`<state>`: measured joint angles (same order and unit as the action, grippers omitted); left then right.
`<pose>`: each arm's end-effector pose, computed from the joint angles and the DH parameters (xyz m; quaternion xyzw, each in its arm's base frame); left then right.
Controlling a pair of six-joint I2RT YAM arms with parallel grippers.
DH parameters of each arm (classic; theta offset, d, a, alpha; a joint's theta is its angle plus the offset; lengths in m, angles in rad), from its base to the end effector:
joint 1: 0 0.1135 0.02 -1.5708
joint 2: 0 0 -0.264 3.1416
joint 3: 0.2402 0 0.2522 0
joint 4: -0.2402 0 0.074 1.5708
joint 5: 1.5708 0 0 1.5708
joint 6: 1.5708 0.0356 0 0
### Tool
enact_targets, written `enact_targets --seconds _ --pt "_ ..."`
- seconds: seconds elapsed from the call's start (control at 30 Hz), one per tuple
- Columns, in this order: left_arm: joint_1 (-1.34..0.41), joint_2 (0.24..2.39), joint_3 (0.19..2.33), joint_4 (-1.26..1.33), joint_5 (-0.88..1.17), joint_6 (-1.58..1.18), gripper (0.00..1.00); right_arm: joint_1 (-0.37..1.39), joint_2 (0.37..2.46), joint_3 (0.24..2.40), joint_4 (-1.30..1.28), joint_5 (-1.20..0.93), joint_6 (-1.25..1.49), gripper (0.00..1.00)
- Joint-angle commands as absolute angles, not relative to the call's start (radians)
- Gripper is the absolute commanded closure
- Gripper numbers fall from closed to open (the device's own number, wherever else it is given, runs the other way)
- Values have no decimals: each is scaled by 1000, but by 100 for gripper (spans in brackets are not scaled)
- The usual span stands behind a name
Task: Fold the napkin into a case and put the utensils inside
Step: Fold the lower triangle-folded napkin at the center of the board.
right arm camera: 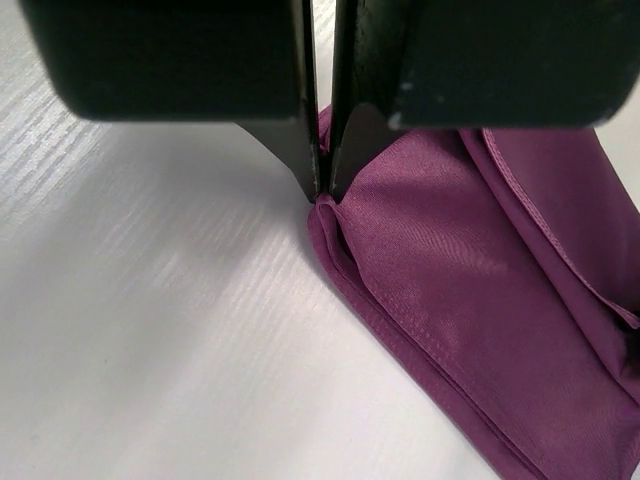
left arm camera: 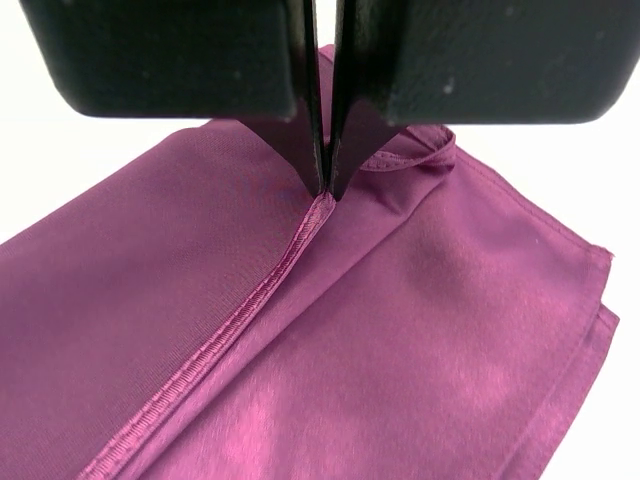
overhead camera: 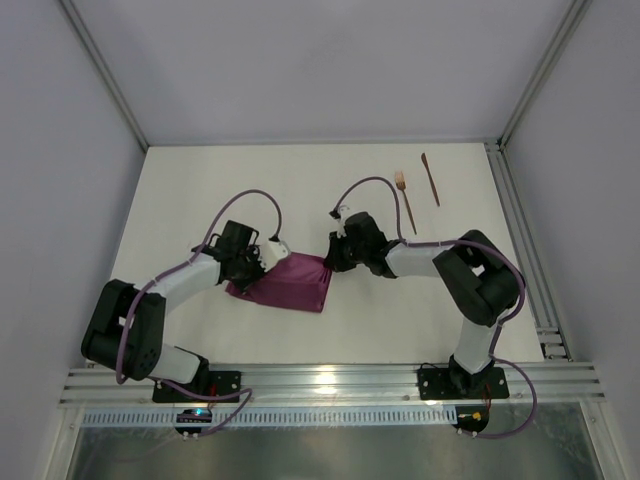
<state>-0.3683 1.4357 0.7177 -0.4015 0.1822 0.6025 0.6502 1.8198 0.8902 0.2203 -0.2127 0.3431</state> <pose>0.2365 -0.0982 0.1610 0.4709 0.8490 -0.0620 0.2316 0.2838 0.2252 0.1381 -0.1820 0.8861 0.2826 0.3191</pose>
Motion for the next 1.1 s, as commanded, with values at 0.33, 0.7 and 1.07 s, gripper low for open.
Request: enact_targets --seconds 0.33,0.7,1.07 --pt "-367 1411 741 -460 135 591 100 614 1778 848 295 -278 299 96" --pt "-368 1443 796 -448 207 592 97 615 1770 862 293 -321 287 92" --pt "-370 1482 799 -443 199 603 96 614 1678 865 206 -267 250 59"
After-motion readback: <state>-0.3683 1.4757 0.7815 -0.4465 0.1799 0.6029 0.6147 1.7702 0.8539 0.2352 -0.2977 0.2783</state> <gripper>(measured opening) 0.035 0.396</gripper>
